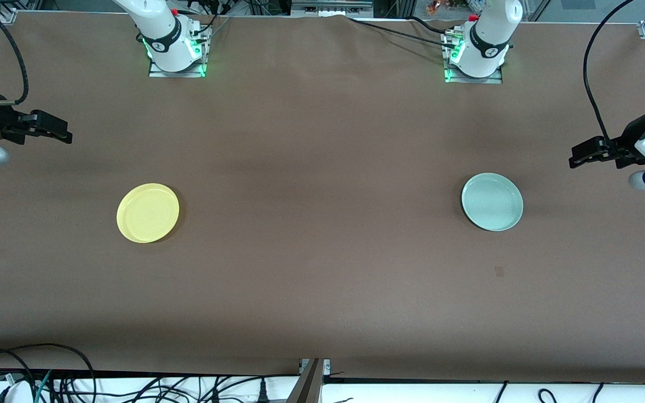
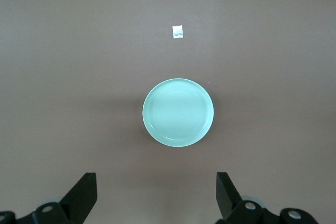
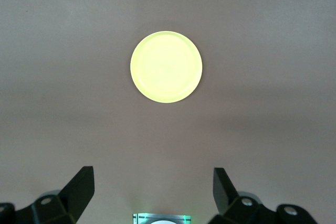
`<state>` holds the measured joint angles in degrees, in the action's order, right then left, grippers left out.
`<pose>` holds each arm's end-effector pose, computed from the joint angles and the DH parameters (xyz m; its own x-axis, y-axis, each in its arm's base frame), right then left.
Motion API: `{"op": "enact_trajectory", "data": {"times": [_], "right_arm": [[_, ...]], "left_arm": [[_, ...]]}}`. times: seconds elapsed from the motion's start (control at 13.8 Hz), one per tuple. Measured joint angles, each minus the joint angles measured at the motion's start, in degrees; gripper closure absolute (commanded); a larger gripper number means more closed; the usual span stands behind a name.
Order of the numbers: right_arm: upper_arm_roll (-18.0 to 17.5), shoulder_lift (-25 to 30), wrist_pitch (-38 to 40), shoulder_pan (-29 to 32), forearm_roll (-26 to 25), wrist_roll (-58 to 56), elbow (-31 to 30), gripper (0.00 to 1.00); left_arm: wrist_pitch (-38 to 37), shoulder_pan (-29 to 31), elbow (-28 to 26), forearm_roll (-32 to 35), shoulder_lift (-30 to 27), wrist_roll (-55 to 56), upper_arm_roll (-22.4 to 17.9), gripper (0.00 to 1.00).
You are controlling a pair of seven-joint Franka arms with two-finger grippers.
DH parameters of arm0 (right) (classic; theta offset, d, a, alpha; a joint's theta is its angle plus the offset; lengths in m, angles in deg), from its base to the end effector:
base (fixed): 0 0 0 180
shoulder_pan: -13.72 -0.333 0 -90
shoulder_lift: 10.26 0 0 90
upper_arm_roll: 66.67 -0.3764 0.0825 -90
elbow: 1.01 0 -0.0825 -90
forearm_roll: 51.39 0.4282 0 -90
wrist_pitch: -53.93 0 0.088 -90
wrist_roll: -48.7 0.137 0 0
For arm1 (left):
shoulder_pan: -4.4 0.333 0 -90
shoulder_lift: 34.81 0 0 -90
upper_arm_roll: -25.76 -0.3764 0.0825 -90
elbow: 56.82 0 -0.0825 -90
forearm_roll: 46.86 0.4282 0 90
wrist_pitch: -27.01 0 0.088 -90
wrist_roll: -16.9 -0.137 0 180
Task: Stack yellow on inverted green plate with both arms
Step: 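Reach the left gripper down to the rim of the green plate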
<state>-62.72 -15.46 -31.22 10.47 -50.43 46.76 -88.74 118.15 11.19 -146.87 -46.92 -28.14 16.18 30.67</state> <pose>0.6167 -0.0032 0.6134 0.9906 0.0226 -0.1347 0.0208 -0.9997 -0.0151 0.6343 0.0235 0.5844 0.9951 0.0197 -0.0967 0.0210 -0.9997 0.0122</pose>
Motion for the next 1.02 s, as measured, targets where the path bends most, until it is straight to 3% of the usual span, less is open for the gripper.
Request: {"op": "enact_trajectory", "data": {"times": [1.02], "right_arm": [[0.00,-0.08,0.00,0.00,0.00,0.00,0.01,0.00]], "left_arm": [[1.04,-0.48,1.52,-0.01,3.10,0.44,0.79,0.00]]}}
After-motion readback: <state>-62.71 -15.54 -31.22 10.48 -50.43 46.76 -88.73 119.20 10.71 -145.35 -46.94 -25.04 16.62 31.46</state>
